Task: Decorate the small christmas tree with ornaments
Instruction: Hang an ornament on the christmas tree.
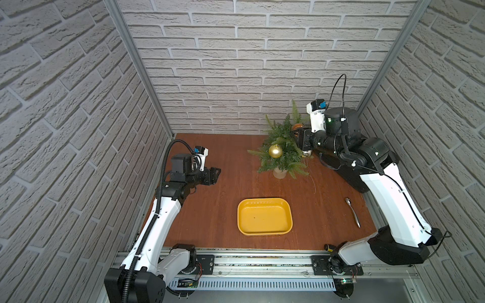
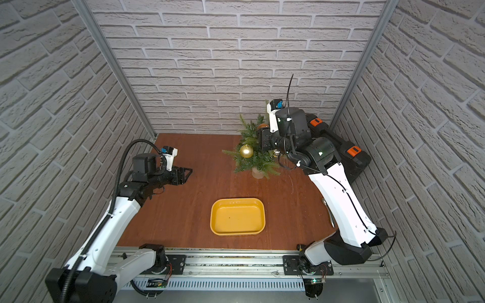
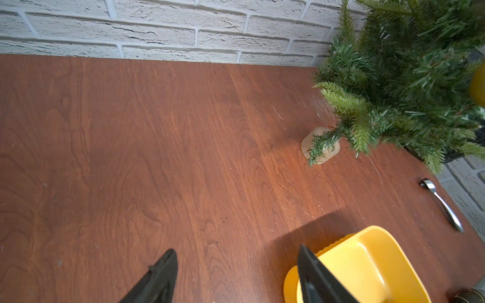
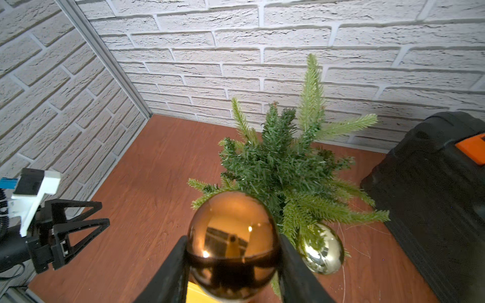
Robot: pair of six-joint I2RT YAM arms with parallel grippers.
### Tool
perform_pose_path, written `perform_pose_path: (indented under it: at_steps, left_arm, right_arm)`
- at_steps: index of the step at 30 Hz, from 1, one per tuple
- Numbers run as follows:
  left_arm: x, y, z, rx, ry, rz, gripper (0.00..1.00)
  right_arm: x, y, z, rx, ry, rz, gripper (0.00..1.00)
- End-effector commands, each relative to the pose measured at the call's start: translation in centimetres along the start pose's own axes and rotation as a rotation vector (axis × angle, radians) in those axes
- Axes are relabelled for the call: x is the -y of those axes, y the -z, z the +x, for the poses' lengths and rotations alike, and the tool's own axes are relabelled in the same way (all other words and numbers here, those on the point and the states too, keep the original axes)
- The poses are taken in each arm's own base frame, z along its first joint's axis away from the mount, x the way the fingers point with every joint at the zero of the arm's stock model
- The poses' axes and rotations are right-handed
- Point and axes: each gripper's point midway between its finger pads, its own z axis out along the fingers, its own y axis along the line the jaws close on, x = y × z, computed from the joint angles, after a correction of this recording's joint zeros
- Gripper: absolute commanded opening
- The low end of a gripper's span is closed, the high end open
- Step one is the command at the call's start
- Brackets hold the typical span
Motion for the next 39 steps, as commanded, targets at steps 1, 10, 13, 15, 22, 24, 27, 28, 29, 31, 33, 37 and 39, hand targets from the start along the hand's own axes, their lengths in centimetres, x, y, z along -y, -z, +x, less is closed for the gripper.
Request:
perform_pose_path:
  at_steps: [1, 10, 13, 15, 22, 24, 27, 28, 29, 31, 33, 37, 39]
  left_arm:
    - [-0.2, 0.1, -0.8, 0.028, -0.015, -0.002, 0.73]
    - [-0.2, 0.2, -1.0, 0.034, -0.013, 0.001, 0.73]
    - [-0.4, 0.3, -0.9, 0.034, -0.013, -0.007, 0.73]
    - [-0.4, 0.4, -0.9, 0.036, -0.015, -0.012, 0.73]
    - [-0.6, 0.4, -0.9, 0.033, -0.014, -0.017, 0.73]
    - [-0.7, 0.4, -0.8, 0.033, -0.013, -0.019, 0.73]
    - [-0.8, 0.4, -0.8, 0.032, -0.015, -0.024, 0.73]
    - [-0.8, 0.4, -0.8, 0.031, -0.014, -0.026, 0.73]
    - [-0.9, 0.4, -0.8, 0.030, -0.015, -0.028, 0.73]
    - [-1.0, 0.5, -0.8, 0.032, -0.013, -0.031, 0.73]
    - [-1.1, 0.5, -0.9, 0.031, -0.013, -0.033, 0.73]
    - [-1.2, 0.4, -0.8, 0.030, -0.011, -0.036, 0.73]
    - [-1.2, 0.4, -0.9, 0.031, -0.010, -0.034, 0.73]
  right_arm:
    - [1.2, 2.2, -1.2, 0.054, 0.002, 0.030, 0.36]
    - [2.1, 2.4, -3.2, 0.097, -0.009, 0.026, 0.36]
    - [2.3, 2.0, -4.0, 0.105, -0.013, 0.024, 0.36]
    - [2.4, 1.6, -4.4, 0.105, -0.019, 0.019, 0.36]
    - [3.4, -0.5, -5.1, 0.095, -0.047, 0.018, 0.36]
    - [3.7, -1.1, -5.2, 0.092, -0.060, 0.007, 0.36]
    - [3.7, -1.9, -5.3, 0.083, -0.072, -0.014, 0.36]
    - [3.6, -2.1, -5.4, 0.082, -0.072, -0.020, 0.35]
    - [3.7, -2.2, -5.4, 0.084, -0.075, -0.021, 0.35]
    - [3.7, -2.5, -5.5, 0.084, -0.078, -0.028, 0.35]
    - [3.6, -2.6, -5.6, 0.083, -0.081, -0.034, 0.35]
    - [3.6, -2.6, -5.5, 0.077, -0.082, -0.039, 0.35]
    - [3.6, -2.4, -5.5, 0.079, -0.082, -0.040, 0.35]
